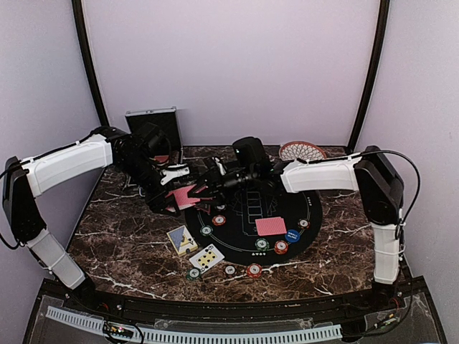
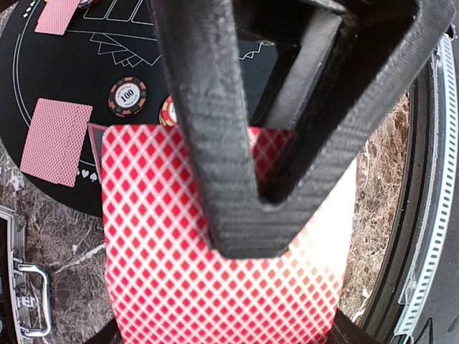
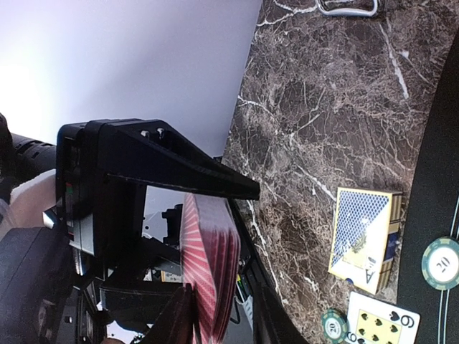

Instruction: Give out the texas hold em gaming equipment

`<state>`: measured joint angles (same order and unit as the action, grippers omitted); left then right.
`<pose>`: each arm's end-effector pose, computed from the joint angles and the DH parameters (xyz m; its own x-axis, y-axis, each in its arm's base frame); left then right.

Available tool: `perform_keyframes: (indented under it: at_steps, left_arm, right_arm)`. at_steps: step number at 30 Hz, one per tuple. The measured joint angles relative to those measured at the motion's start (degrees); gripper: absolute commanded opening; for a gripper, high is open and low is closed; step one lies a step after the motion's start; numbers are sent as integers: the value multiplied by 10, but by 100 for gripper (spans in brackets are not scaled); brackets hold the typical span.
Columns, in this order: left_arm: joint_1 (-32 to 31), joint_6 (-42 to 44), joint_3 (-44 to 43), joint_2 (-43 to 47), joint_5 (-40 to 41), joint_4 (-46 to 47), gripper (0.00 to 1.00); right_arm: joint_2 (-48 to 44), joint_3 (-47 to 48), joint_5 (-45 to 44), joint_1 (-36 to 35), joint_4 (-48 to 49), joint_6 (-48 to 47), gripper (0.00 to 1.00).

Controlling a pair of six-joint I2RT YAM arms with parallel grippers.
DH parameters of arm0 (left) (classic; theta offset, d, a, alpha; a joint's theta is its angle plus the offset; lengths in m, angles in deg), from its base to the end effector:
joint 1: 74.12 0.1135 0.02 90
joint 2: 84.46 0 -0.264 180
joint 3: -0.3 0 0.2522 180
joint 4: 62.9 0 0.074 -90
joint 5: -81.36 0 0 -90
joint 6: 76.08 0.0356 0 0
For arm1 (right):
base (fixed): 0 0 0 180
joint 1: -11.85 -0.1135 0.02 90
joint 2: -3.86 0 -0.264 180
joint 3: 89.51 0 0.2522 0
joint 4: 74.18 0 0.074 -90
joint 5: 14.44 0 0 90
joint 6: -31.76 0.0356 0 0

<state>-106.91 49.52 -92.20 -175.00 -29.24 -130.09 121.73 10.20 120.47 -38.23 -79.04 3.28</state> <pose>0.2618 -0.1836 0.2887 -0.2534 0.8114 -0.5266 0.9573 0.2887 -0.0159 0.2851 0.3799 0.2295 -0.9636 -0.1816 -0.1962 -0.2373 0.2427 0.9406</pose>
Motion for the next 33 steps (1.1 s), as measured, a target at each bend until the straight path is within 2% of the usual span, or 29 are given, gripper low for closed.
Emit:
perform_keyframes:
  at_steps: [9, 22, 33]
  left_arm:
    - [0, 0, 0, 0, 0, 0, 0]
    - [0, 0, 5, 0, 6, 1, 0]
    - [0, 1, 8, 0, 7, 7, 0]
  right_arm:
    - [-14, -6, 3, 3, -5, 2, 16]
    - [-24, -53, 25, 9, 79, 76, 0]
    - [-24, -73, 43, 15, 139, 124, 0]
